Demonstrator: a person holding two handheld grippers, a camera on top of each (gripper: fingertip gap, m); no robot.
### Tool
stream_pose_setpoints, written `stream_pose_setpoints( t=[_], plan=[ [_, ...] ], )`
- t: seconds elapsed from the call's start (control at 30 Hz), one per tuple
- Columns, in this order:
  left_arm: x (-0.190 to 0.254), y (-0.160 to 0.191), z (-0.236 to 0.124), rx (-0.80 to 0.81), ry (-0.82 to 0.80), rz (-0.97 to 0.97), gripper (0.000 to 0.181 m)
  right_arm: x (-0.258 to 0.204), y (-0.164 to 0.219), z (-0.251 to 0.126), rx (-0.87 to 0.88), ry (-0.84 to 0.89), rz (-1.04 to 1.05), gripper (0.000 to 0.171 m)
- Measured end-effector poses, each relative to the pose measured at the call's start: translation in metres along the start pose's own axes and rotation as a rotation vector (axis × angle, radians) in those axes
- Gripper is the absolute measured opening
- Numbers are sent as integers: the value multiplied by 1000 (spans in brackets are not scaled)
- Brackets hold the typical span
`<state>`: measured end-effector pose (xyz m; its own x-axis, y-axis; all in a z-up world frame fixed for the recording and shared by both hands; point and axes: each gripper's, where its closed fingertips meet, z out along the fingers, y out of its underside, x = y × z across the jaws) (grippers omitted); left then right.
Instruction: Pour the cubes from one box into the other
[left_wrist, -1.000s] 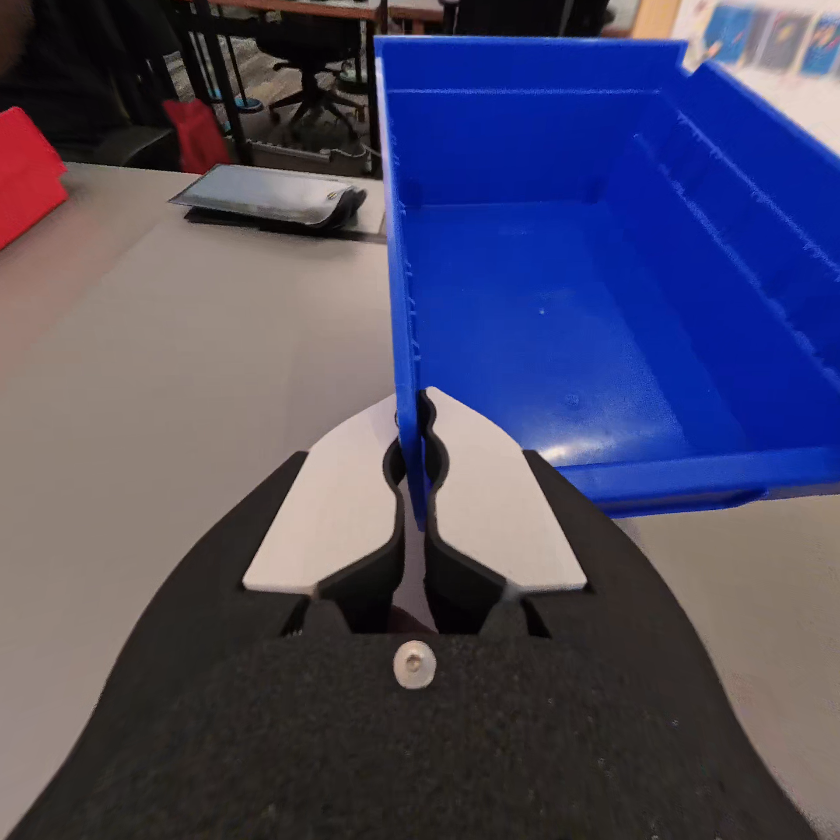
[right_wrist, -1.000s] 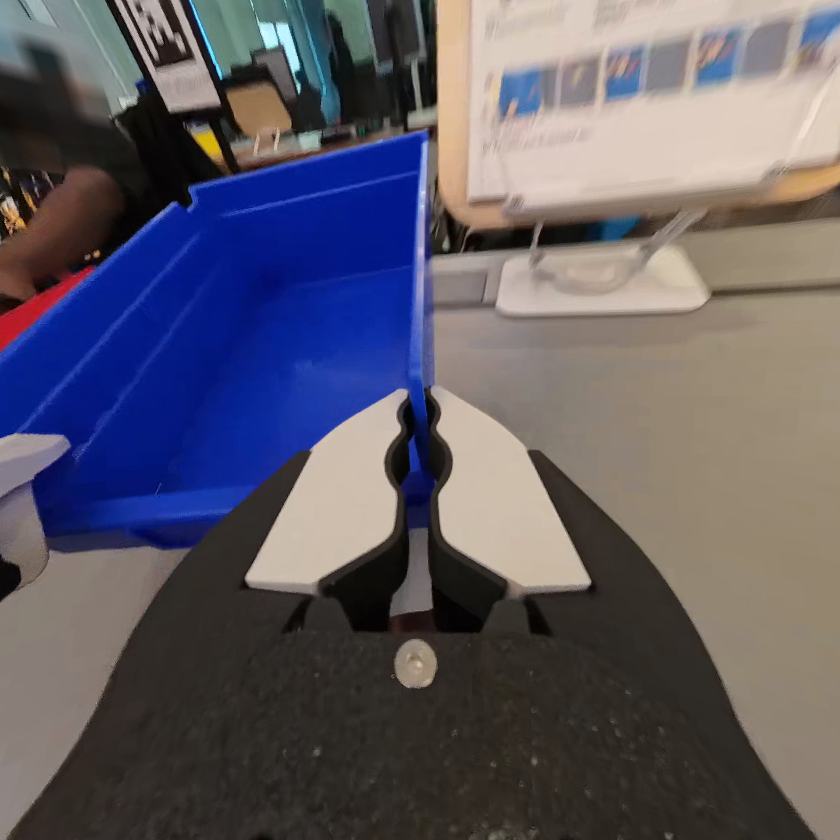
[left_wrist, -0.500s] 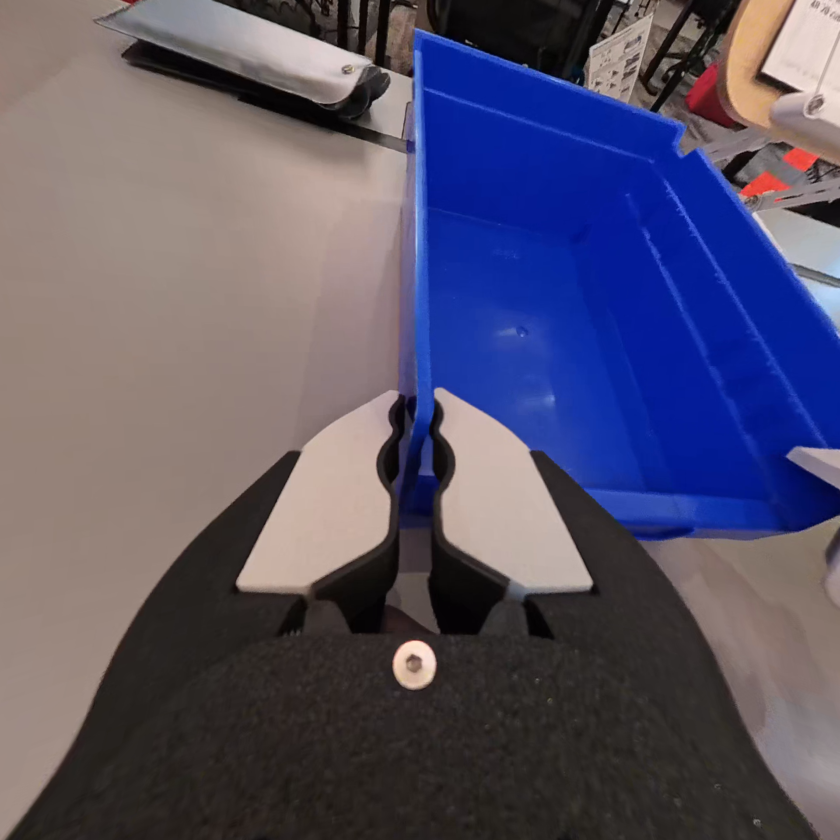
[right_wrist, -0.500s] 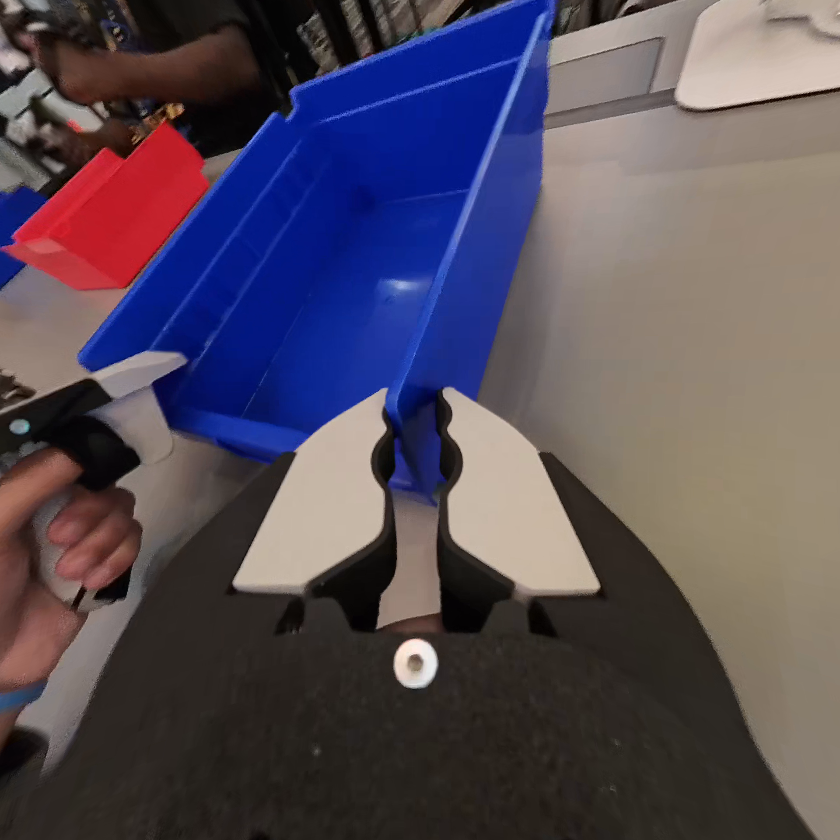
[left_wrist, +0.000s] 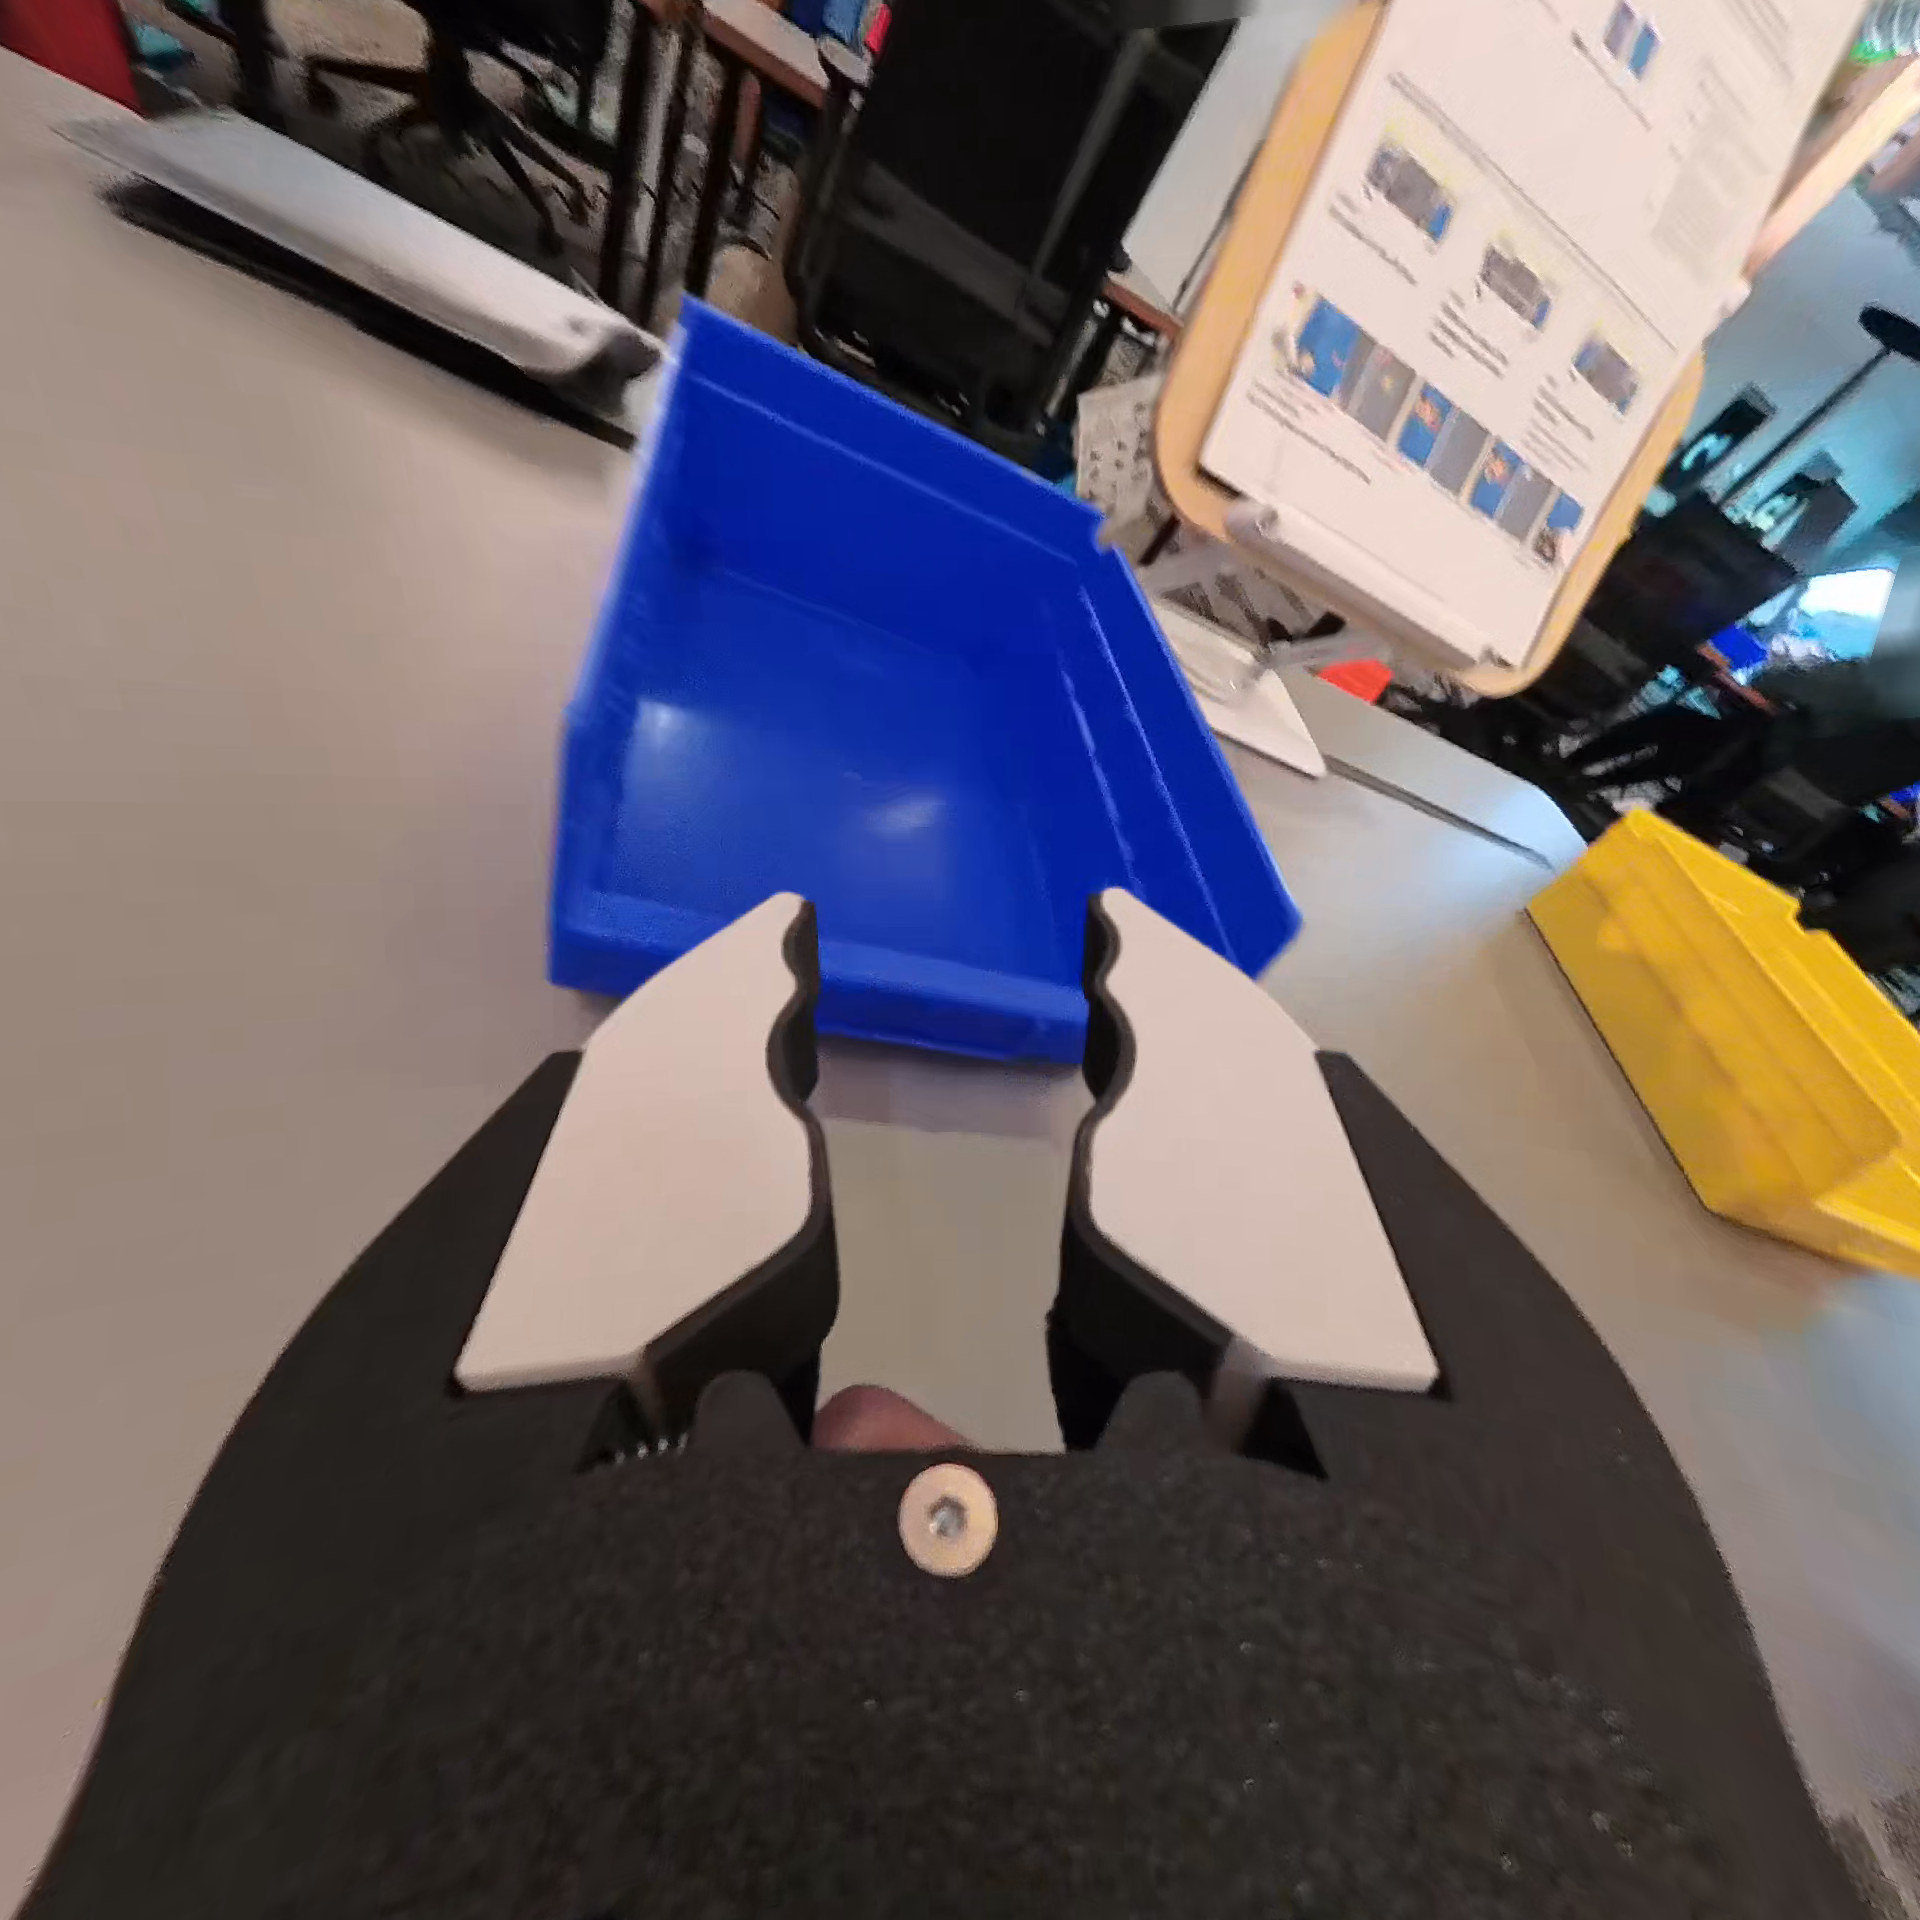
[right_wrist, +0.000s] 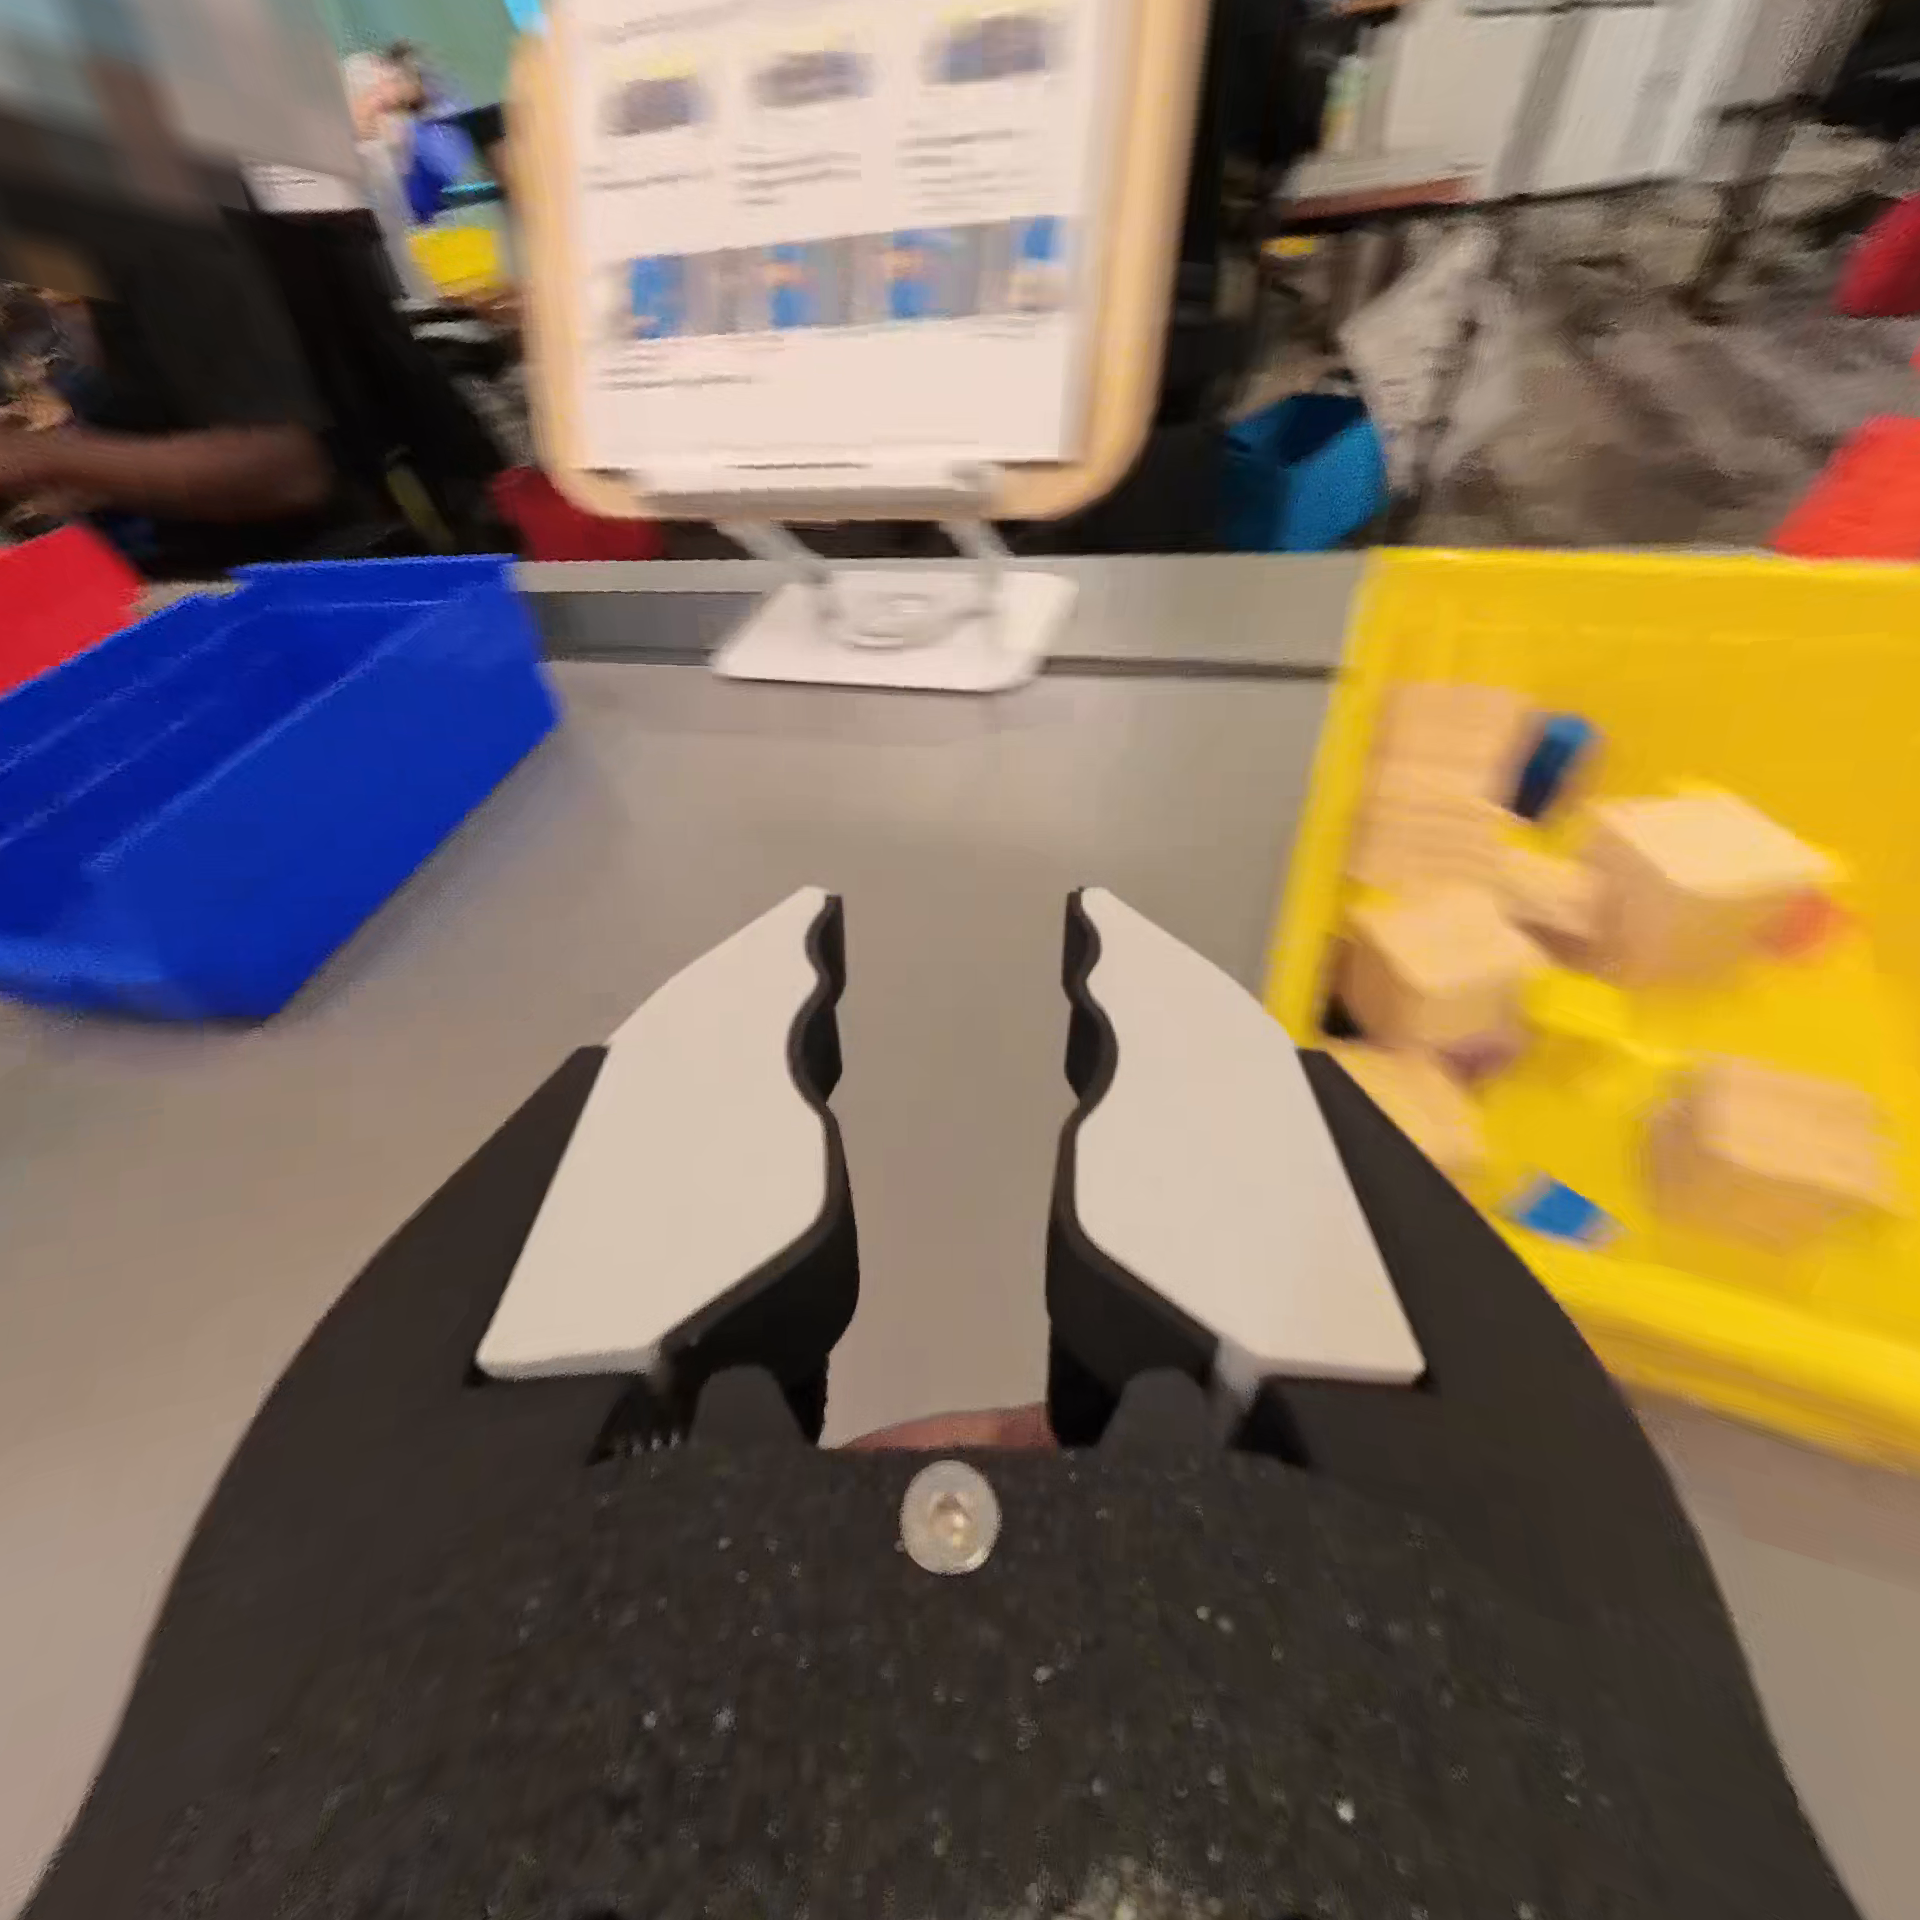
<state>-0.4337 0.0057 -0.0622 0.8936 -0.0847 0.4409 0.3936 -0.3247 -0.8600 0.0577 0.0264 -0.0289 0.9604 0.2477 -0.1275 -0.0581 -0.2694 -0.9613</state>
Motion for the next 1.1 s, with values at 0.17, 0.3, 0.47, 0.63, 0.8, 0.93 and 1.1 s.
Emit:
stream_pose_setpoints(
  t=[0.17, 0.3, 0.47, 0.63, 0.8, 0.93, 1.1],
  plan=[
    [26, 55, -2, -37, -97, 103, 49, 108, 49, -68, -29, 244, 53, 40],
    [38, 84, 8, -127, -107, 190, 48, 149, 83, -95, -39, 395, -58, 39],
    [19, 97, 17, -186, -185, 242, 44, 147, 83, -85, -38, 379, -48, 38],
    [21, 97, 23, -190, -167, 224, 44, 152, 93, -87, -63, 380, -8, 38],
    [22, 100, 26, -208, -148, 204, 43, 152, 94, -90, -66, 386, -10, 38],
    [23, 100, 26, -210, -138, 194, 43, 151, 93, -88, -66, 381, -11, 37],
    [39, 99, 28, -192, -138, 268, 45, 156, 85, -87, -54, 406, -31, 38]
  ],
)
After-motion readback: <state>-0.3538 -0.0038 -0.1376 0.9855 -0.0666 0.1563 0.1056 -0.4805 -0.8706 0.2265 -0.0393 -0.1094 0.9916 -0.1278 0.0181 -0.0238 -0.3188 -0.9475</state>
